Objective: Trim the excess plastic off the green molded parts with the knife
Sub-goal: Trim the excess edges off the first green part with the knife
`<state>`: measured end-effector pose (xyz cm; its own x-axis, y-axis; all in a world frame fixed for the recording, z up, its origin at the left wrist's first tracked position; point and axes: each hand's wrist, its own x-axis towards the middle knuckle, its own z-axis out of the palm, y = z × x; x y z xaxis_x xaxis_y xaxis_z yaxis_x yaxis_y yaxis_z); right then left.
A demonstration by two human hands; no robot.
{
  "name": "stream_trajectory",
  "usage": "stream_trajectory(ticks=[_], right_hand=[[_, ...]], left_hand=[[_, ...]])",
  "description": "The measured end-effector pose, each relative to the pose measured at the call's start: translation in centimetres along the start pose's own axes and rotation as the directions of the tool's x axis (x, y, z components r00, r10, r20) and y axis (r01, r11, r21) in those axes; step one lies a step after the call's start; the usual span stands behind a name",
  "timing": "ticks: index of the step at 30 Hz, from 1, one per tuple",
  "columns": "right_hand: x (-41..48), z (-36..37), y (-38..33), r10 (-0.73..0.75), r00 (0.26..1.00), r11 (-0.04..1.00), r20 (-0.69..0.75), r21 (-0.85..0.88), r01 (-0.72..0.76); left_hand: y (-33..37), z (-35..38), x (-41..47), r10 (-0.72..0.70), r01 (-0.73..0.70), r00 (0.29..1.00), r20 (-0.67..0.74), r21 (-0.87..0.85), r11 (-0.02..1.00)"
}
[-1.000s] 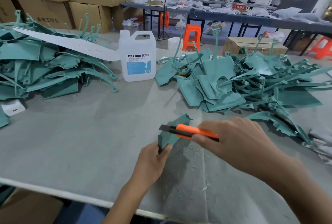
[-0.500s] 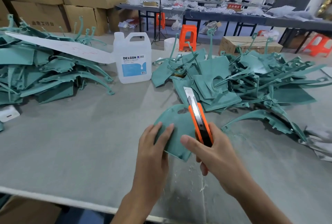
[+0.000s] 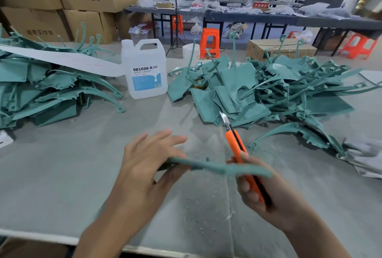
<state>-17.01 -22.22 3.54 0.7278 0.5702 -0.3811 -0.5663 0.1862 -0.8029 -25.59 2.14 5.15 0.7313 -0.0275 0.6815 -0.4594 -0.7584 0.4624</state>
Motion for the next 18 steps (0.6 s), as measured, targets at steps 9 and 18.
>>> stream_trajectory(ticks=[9,18], right_hand=[[1.7,-3.2,3.1,-0.285,0.902,0.865,-0.324,-0.492,0.096],[3.0,-4.2,4.2,-0.360,0.915,0.314,-0.180,-0.947,-0.063]], left_hand=[[-3.3,-0.8,2.9,-0.304,0.113,0.874,0.378,0.452,0.885],[-7.5,1.5,3.9,-0.423,0.121,0.795,0.434,0.570,0.813]])
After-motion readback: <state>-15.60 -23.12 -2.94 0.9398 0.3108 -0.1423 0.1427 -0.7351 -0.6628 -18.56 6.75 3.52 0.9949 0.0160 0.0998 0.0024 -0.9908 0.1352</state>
